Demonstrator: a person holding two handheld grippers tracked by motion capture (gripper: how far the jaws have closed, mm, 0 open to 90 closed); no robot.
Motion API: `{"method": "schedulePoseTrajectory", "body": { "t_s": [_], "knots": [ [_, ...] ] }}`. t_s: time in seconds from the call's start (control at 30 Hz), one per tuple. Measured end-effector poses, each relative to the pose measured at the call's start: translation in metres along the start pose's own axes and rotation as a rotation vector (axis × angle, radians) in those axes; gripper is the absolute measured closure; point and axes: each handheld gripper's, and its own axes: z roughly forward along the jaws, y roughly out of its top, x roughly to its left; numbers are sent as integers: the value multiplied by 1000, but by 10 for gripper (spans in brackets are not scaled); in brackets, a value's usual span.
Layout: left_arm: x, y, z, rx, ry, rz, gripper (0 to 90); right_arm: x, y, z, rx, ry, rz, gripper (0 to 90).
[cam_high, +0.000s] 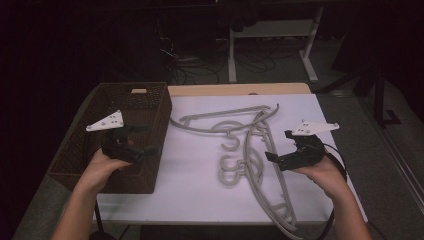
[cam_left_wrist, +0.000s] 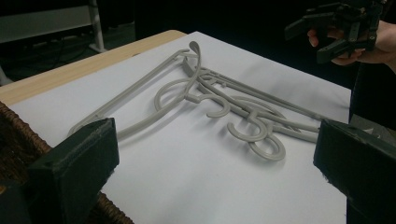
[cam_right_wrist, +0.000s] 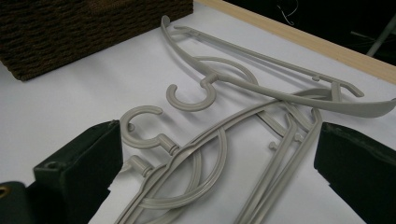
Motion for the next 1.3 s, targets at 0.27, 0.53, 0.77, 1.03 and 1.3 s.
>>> {"method": "schedulePoseTrajectory", "body": {
  "t_s": [0.27,0.53,0.77,1.03,1.3],
  "knots": [
    [-2,2,4,14,6,-4,0,-2,0,-1,1,-1,1,9],
    [-8,13,17,26,-1,-3,0,-4,-3,0,9,2,6,9],
    [-16,29,36,28,-14,11,0,-7,-6,1,21,3,12,9],
    [-30,44,69,49,-36,28,0,-8,-7,2,23,12,10,10],
    [-34,53,111,70,-40,24,46,-8,-7,6,36,21,8,10]
  ]
}}
